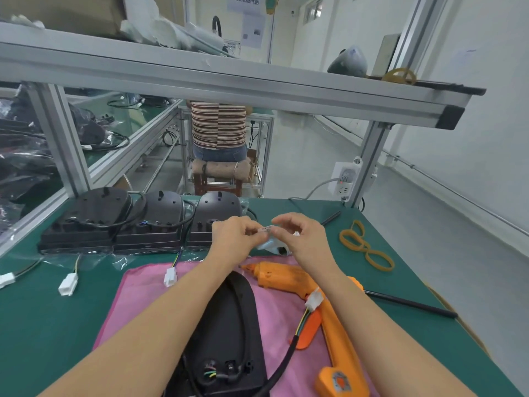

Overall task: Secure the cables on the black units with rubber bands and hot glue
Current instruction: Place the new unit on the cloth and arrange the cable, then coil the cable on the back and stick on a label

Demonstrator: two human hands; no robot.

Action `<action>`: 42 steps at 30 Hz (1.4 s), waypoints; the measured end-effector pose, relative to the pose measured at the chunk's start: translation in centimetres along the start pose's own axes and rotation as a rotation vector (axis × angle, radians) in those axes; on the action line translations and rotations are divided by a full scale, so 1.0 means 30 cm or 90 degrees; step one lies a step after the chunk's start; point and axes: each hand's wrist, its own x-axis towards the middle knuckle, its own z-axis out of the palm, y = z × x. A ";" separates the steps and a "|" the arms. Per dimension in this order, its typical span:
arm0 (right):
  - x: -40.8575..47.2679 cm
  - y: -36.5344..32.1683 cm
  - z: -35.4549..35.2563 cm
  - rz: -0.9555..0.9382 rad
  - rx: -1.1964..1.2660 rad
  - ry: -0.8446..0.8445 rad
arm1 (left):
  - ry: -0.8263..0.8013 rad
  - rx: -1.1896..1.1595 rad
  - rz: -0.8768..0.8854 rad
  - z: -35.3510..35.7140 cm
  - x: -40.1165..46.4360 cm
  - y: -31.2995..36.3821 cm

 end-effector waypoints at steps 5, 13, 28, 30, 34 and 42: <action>-0.008 -0.009 -0.011 -0.088 -0.180 0.016 | -0.032 0.151 0.016 -0.010 0.001 0.003; -0.057 -0.097 -0.048 0.203 0.181 0.076 | -0.173 0.261 0.007 -0.054 -0.014 -0.025; -0.280 -0.194 0.177 0.229 -0.027 -0.167 | 0.111 -0.231 -0.239 -0.234 -0.376 -0.108; -0.276 -0.200 0.182 0.234 -0.044 -0.176 | 0.104 -0.251 -0.242 -0.218 -0.397 -0.101; -0.266 -0.212 0.188 0.226 -0.119 -0.207 | 0.087 -0.260 -0.240 -0.191 -0.407 -0.088; -0.254 -0.227 0.191 0.235 -0.173 -0.240 | 0.080 -0.286 -0.243 -0.151 -0.408 -0.073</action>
